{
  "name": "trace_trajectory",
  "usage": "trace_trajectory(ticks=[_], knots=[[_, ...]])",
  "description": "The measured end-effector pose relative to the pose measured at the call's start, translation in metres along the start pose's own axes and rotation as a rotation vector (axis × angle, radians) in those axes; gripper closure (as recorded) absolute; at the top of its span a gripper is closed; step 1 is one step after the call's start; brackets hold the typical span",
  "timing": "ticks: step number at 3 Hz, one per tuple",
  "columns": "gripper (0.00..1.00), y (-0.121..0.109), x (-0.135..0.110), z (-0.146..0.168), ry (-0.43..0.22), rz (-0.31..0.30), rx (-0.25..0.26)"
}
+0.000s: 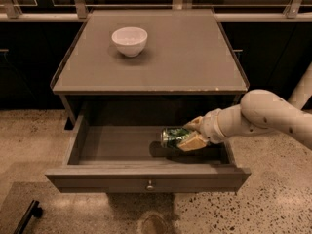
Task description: Pick green can from middle drawer and place on counter
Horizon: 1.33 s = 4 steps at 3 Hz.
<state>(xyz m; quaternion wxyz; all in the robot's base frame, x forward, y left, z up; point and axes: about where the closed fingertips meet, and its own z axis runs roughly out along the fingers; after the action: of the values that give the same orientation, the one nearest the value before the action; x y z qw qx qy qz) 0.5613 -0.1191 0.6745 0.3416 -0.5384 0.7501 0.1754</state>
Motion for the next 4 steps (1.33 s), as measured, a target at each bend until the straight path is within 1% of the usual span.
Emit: trace_trajectory(ticks=[1, 2, 3, 4], knots=[[1.0, 0.018, -0.019, -0.037, -0.01, -0.011, 0.023], [1.0, 0.027, -0.037, -0.074, -0.005, -0.048, 0.092], [1.0, 0.027, -0.04, -0.079, -0.002, -0.054, 0.102], [1.0, 0.024, -0.052, -0.088, -0.038, -0.088, 0.098]])
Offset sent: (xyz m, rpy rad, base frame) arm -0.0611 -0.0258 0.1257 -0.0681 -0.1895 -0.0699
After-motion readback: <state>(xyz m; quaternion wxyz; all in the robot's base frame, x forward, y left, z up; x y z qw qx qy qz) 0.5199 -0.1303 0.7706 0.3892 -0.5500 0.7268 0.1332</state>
